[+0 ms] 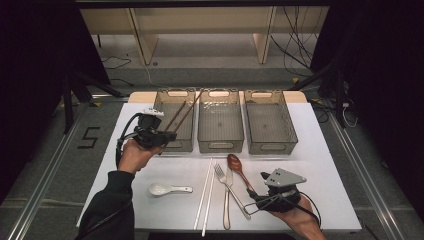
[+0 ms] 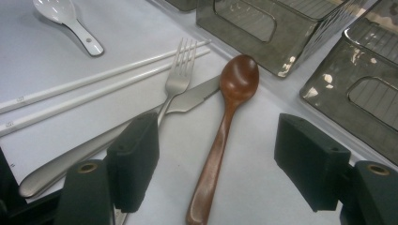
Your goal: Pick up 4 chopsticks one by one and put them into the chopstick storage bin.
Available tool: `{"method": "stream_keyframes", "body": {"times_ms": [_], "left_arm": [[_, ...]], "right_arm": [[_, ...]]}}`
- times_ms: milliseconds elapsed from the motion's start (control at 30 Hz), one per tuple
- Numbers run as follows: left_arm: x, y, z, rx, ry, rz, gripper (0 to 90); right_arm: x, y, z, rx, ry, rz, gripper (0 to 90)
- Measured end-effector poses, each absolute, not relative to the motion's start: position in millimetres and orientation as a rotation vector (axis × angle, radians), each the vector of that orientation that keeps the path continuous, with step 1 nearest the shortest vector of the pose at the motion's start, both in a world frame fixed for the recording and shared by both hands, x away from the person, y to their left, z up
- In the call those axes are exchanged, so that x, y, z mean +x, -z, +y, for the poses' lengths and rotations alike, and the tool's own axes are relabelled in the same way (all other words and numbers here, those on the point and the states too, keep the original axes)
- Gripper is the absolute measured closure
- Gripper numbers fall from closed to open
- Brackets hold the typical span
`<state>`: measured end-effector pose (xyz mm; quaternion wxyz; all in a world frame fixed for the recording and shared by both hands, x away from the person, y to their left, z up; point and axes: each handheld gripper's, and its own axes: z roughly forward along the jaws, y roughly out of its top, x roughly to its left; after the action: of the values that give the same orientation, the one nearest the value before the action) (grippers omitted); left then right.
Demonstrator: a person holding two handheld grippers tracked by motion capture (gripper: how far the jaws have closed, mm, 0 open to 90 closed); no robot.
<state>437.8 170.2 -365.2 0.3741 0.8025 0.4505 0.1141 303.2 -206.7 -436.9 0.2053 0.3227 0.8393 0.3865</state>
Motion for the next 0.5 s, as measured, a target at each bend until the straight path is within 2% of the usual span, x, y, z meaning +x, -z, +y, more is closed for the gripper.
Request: {"method": "stream_keyframes", "body": {"times_ms": [500], "left_arm": [[474.5, 372.2, 185.7, 2.042, -0.363, 1.254, 83.3]], "right_arm": [[302.2, 438.2, -207.5, 0.905, -1.082, 2.34, 31.7]]}}
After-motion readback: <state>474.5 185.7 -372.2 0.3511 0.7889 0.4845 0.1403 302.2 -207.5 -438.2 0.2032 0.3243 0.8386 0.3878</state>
